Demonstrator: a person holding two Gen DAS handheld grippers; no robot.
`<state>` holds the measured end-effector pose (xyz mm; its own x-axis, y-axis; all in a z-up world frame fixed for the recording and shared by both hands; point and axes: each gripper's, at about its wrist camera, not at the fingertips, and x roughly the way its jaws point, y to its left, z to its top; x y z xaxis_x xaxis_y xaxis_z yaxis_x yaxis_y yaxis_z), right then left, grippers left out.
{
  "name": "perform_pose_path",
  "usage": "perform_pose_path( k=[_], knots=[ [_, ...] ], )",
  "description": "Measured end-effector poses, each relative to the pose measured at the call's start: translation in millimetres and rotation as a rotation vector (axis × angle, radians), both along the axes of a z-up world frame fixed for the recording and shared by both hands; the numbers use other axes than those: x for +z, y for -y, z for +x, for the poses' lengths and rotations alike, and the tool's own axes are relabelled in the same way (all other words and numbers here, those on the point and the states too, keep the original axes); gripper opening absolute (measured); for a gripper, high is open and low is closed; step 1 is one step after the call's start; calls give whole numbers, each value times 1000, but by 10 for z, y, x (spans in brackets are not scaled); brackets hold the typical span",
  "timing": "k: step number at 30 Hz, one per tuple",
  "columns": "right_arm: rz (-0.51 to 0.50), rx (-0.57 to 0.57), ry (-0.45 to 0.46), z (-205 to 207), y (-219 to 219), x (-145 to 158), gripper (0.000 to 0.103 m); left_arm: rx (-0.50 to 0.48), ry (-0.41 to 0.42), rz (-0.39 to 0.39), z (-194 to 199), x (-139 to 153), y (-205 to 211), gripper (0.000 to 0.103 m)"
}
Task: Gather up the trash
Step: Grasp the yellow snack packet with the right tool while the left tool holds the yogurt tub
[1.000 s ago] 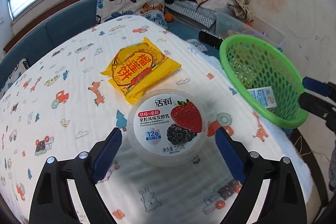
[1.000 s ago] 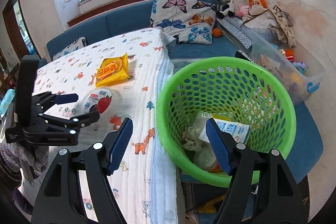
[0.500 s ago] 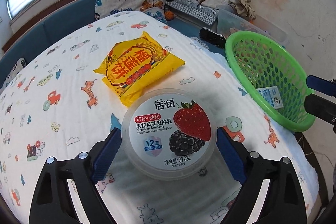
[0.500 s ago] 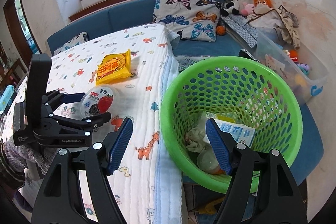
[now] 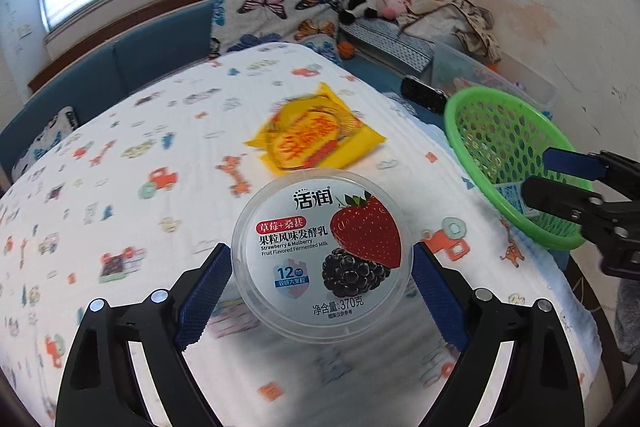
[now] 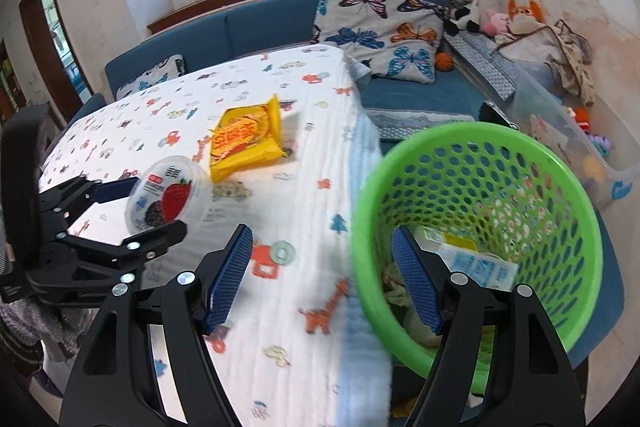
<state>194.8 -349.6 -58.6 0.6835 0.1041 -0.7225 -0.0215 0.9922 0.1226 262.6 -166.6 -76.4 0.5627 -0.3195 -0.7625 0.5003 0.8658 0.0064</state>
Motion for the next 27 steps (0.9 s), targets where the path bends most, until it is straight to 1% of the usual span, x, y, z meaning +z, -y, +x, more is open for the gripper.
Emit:
perform_pose_path(
  k=[11,21,25,27],
  knots=[
    [-8,81,-13,462,-375,-31,72,116,19,13,-39,156,-521,87],
    [-12,122,-36,924,-642,-128,72,200,20,-23,-58,251,-953,87],
    [-7,118,-51,1156,-699,-194,78,220,21,-27,-64,249,-1061,87],
    [3,121,-65,1250,-714,-238,78,228,18,-32,-60,240,-1107,87]
  ],
)
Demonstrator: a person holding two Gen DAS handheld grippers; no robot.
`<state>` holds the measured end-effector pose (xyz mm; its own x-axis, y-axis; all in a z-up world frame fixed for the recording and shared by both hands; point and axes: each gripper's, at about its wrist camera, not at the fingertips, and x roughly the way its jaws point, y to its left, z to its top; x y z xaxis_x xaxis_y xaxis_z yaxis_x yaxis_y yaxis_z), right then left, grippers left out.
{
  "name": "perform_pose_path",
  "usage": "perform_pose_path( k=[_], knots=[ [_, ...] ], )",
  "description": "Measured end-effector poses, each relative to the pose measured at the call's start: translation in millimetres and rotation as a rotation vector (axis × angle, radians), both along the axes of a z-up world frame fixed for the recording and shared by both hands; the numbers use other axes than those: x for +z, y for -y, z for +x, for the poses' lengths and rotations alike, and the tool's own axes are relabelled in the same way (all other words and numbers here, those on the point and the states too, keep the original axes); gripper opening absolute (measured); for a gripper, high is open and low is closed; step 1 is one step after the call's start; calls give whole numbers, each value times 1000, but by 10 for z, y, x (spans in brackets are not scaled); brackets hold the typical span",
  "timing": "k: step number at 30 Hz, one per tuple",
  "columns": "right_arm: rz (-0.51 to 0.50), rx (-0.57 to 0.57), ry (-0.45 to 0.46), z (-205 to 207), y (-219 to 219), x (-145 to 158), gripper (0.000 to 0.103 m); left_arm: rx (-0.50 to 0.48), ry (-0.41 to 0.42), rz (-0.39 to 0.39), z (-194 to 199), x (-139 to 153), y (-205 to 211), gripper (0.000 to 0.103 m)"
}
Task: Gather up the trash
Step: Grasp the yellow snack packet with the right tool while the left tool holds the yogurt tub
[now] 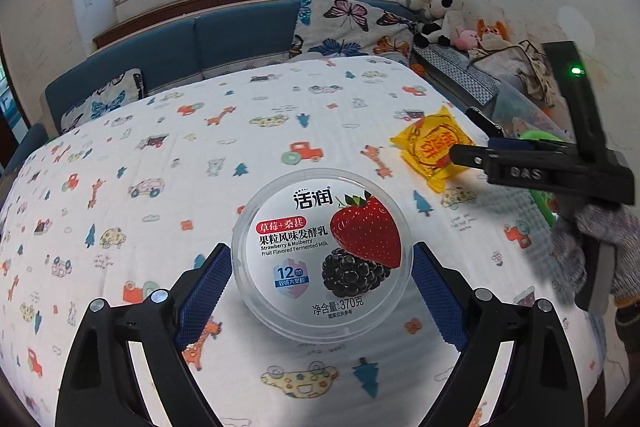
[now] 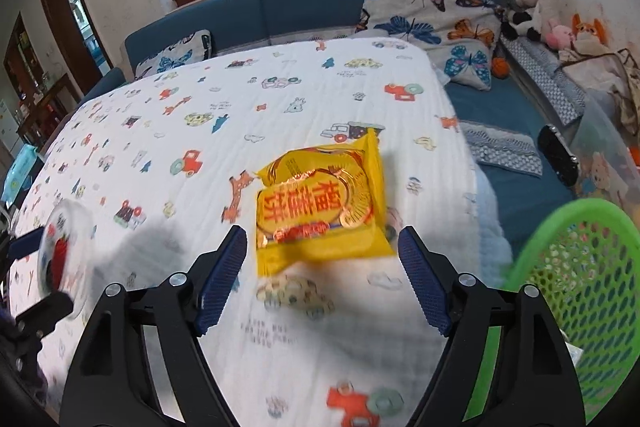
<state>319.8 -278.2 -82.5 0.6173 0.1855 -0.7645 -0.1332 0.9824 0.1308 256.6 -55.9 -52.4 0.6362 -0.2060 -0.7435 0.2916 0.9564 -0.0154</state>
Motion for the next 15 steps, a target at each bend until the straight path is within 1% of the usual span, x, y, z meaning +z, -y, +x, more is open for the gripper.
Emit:
perform_pose_path(
  k=[2,7,15],
  knots=[
    [2,1,-11,83,-23,-46,81,5,-2,-3,6,-9,-25,87],
    [-19,9,-39,254,-91,-171,86,10,-8,-10,30,-35,-81,87],
    [-63,16,-58,345,-189,-297,86,18,-16,-18,52,-55,-109,87]
  ],
)
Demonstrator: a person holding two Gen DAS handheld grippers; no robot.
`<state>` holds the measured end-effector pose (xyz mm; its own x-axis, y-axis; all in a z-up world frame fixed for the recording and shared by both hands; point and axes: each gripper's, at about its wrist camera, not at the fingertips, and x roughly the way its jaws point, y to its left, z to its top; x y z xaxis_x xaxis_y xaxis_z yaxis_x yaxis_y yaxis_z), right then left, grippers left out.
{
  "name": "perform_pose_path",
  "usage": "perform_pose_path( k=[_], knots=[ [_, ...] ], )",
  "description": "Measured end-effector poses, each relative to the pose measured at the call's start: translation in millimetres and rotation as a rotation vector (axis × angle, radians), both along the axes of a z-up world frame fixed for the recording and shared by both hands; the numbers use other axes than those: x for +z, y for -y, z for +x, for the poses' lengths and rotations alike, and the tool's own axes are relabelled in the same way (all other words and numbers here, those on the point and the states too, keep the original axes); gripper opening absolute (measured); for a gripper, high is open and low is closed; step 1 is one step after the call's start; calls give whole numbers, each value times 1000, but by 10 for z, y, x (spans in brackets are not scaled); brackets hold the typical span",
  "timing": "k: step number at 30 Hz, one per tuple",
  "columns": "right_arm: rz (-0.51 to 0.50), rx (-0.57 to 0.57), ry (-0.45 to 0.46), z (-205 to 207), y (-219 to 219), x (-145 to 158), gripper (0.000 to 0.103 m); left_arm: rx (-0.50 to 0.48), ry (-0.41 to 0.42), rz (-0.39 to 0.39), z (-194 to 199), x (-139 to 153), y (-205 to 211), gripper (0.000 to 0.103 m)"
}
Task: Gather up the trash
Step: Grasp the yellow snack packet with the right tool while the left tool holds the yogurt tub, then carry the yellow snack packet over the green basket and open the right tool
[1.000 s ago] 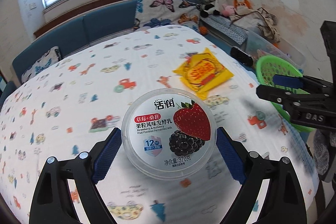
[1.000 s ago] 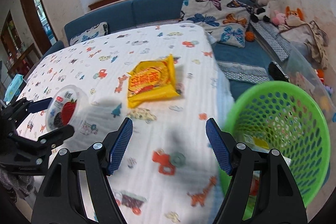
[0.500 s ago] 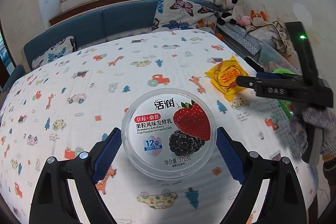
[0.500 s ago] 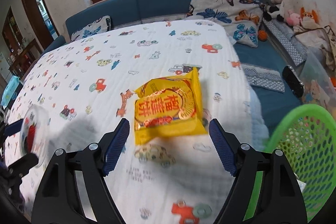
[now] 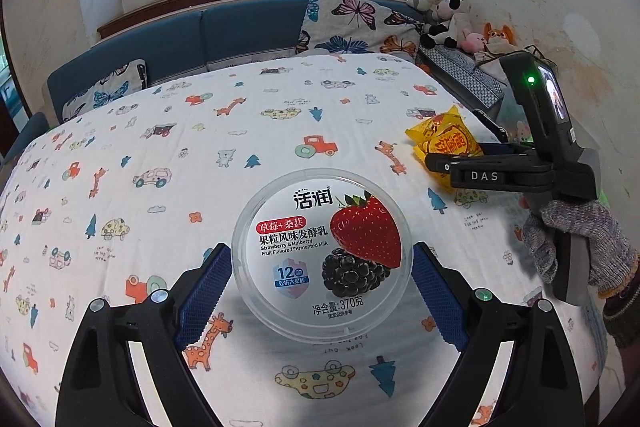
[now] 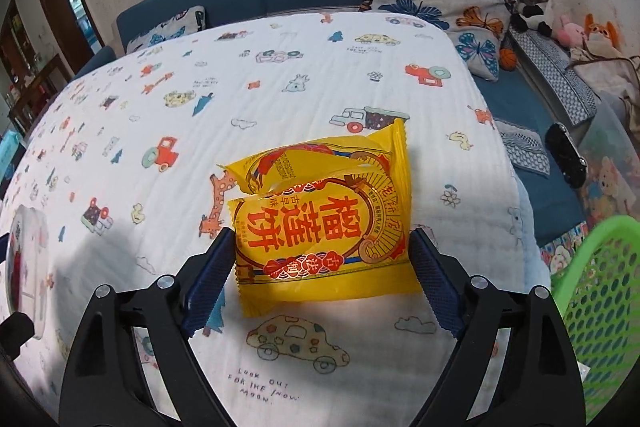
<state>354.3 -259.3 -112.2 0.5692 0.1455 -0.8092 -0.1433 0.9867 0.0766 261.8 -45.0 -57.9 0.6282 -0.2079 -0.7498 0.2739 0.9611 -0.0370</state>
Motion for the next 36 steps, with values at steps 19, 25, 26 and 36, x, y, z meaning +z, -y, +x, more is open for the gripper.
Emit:
perform_pose_path(
  k=[19,25,26,36],
  knots=[
    [8,-25,97,-599,220,294,79,-39,11,-17,-109,67,227,87],
    [28,-98,116,-939,564,417,79,-88,25,-23,-192,132,457,87],
    [26,-112,120,-999,628,430,79,-96,26,-23,-200,139,497,87],
    [-25,-261,108,-1499,1377,411,81,-208,39,-25,-311,214,1069,87]
  ],
)
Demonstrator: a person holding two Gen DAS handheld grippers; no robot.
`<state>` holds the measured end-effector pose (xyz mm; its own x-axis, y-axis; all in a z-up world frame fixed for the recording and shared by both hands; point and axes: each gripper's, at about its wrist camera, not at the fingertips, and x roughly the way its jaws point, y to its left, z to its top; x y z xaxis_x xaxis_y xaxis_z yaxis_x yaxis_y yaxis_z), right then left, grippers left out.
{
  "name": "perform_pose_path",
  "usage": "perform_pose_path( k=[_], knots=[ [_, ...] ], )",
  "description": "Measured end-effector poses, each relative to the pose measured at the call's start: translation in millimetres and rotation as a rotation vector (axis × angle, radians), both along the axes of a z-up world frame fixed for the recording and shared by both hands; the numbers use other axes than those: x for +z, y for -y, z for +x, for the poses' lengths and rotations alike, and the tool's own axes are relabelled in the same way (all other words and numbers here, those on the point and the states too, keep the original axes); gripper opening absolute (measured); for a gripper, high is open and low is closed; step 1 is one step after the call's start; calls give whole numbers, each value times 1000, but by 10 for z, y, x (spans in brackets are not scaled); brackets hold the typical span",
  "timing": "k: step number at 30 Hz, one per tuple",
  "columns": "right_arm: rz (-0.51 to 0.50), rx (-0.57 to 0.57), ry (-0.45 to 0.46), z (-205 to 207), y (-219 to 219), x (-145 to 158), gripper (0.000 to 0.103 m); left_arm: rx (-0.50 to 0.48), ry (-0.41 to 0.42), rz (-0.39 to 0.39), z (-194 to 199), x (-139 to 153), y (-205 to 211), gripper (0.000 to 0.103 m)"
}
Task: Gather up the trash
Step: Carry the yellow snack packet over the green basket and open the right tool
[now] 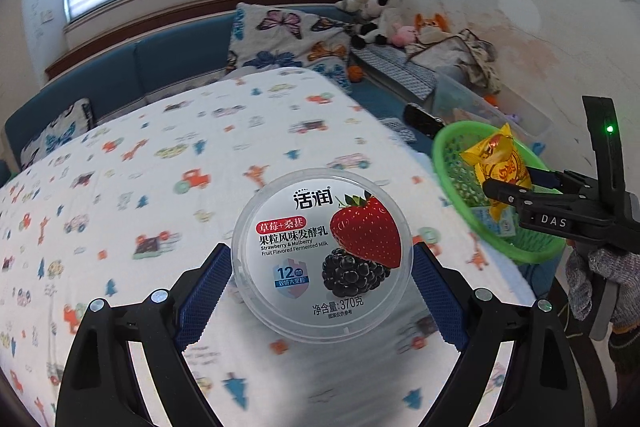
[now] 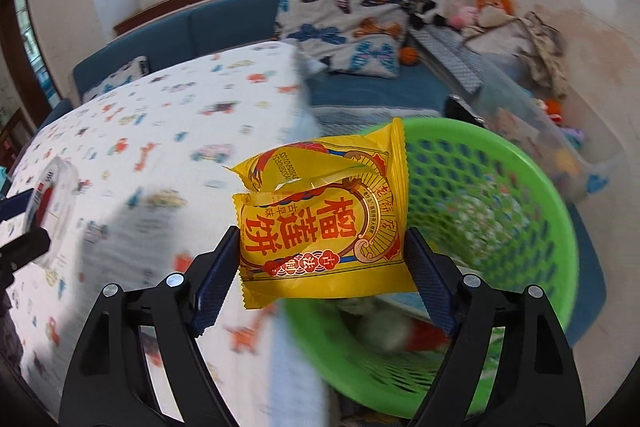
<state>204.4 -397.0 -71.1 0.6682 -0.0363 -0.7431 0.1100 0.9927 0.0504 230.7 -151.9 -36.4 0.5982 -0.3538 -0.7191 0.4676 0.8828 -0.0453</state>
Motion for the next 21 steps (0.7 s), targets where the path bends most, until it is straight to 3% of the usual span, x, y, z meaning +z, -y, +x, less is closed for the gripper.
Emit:
perform_pose_path(
  k=[9,21],
  knots=[
    [21,-103,-20,-236,519,-82,85,-74,-10,3,-4,26,440,87],
    [34,-144,-8,-453,738,-32,90,-159,-14,18,-9,50,988,87]
  ],
)
